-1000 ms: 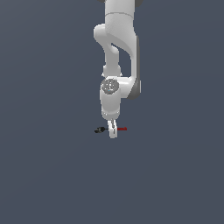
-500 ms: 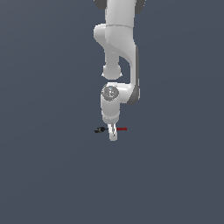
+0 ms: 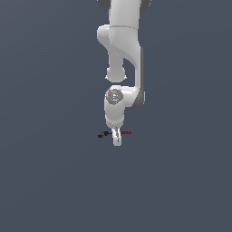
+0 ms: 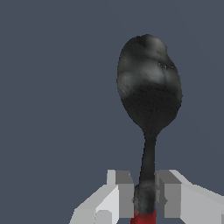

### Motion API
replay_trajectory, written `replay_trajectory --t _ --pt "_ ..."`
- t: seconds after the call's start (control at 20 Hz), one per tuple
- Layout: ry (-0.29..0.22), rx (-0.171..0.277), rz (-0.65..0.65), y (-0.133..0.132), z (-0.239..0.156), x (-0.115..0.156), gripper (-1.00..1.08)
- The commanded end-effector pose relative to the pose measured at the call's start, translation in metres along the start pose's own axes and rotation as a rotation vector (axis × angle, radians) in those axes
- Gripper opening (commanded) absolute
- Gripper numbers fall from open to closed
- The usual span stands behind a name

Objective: Pick up the object and move it to a goal position.

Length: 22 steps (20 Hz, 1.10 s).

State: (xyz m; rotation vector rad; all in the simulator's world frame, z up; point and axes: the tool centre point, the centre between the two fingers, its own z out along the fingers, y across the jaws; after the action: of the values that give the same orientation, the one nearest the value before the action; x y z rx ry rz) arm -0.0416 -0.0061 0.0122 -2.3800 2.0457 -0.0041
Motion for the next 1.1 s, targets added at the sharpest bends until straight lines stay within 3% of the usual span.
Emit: replay_trajectory --t 0.0,0.5,1.05 --pt "0.000 0.000 0.000 0.000 0.000 0.000 -1.00" --pt "0.000 -0.001 0.001 -0.010 -0.030 -0.016 -1.00" --pt "0.003 -0.002 0.002 -0.041 -0.122 -0.065 -1.00"
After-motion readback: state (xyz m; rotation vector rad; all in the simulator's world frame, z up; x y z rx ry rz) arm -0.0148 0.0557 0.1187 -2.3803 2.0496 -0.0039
